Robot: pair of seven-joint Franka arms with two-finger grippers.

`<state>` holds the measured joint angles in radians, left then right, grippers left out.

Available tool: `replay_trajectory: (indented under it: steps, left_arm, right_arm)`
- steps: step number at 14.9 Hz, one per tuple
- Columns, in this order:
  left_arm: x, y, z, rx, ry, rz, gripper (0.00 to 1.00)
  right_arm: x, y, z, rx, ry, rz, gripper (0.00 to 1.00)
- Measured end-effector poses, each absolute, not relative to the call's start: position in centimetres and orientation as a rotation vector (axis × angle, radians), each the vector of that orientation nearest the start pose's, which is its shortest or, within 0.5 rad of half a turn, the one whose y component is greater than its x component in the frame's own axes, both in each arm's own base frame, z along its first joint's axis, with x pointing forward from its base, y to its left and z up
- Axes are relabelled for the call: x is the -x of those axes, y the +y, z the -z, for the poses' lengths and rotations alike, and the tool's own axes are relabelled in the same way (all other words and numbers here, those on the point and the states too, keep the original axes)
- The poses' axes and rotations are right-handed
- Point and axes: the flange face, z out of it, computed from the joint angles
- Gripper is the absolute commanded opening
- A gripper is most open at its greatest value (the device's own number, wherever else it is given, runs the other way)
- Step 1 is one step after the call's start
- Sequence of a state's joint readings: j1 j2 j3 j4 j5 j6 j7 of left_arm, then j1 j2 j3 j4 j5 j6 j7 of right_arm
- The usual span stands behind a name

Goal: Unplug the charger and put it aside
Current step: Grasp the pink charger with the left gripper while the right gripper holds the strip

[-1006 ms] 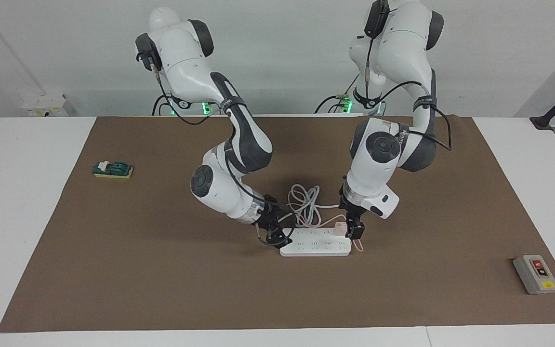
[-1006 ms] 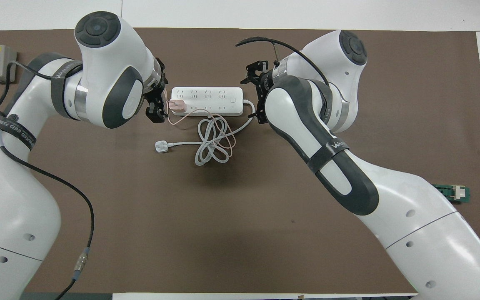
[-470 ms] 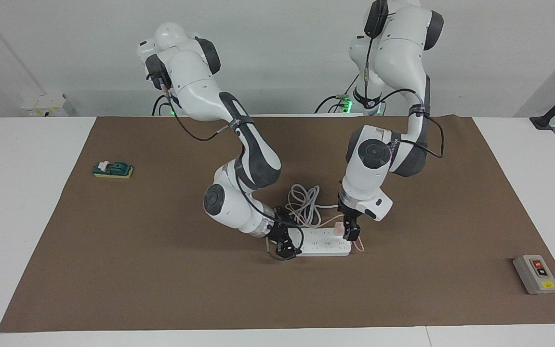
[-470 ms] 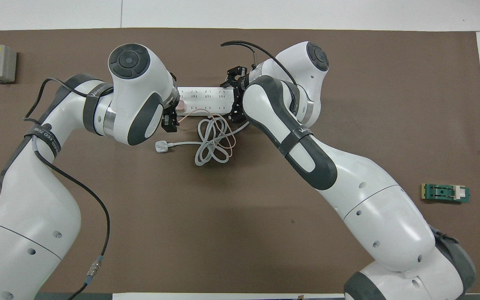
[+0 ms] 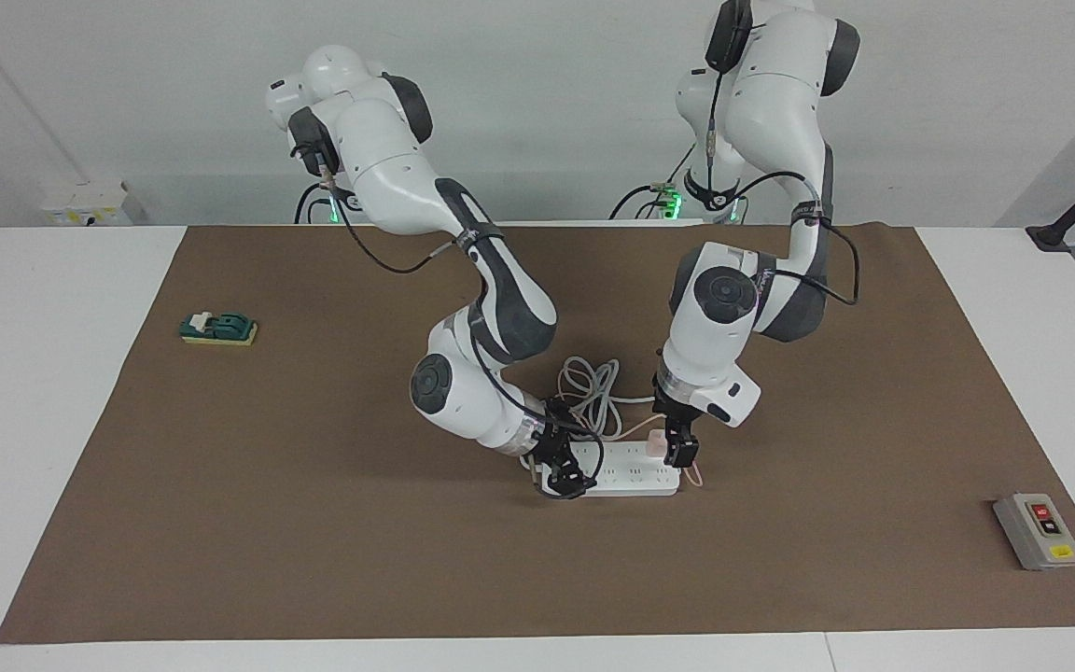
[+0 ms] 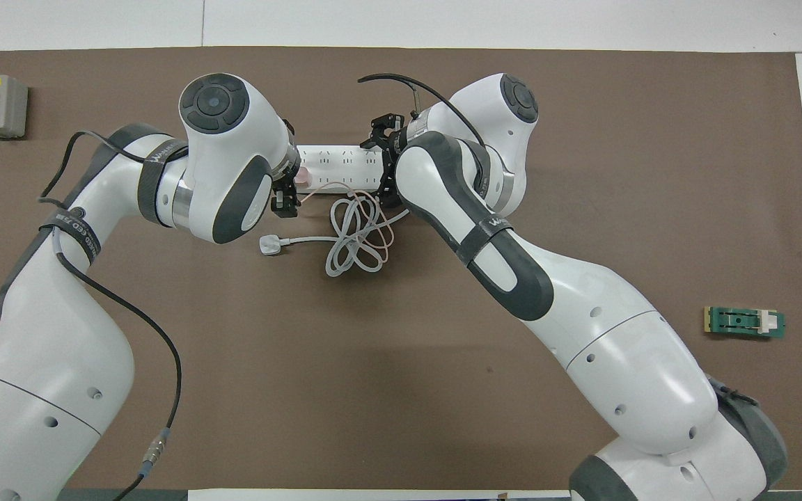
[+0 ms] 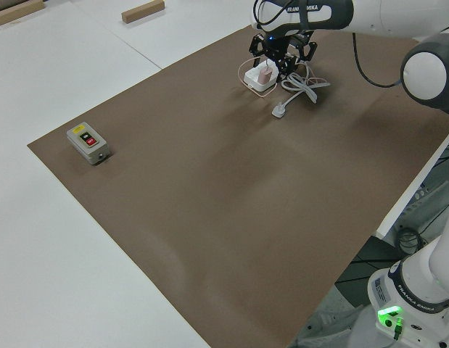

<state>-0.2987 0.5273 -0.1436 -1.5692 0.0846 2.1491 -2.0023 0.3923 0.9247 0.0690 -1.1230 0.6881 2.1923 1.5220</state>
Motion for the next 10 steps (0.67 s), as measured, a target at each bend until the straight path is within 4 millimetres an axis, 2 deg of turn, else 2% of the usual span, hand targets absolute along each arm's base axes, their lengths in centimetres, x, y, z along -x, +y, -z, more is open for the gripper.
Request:
replay_trajectory:
  steps: [3,5,6,7,8,10]
  left_arm:
    - [-63.9,-28.3,-34.4,2.300,-2.238,0.041,0.34]
    - [-63.9,-28.3,-34.4,2.302,-2.242,0.044,0.07]
    - [-63.9,-28.3,-34.4,2.303,-2.244,0.046,0.00]
    - [-63.9,-28.3,-34.5,2.304,-2.245,0.046,0.00]
    - [-63.9,-28.3,-34.5,2.304,-2.244,0.047,0.00]
    - [-63.9,-28.3,-34.5,2.304,-2.244,0.047,0.00]
  right_arm:
    - [-71.0,34.4,-26.5,1.945,1.743,-0.597,1.00]
    - [-71.1,34.2,-26.0,1.954,1.741,-0.594,1.00]
    - [-71.0,34.3,-25.7,1.958,1.737,-0.591,0.95]
    - [-71.0,34.4,-25.5,1.960,1.735,-0.587,0.70]
    - [-71.0,34.5,-25.5,1.961,1.736,-0.587,0.53]
    - [-71.0,34.4,-25.5,1.958,1.739,-0.588,0.52]
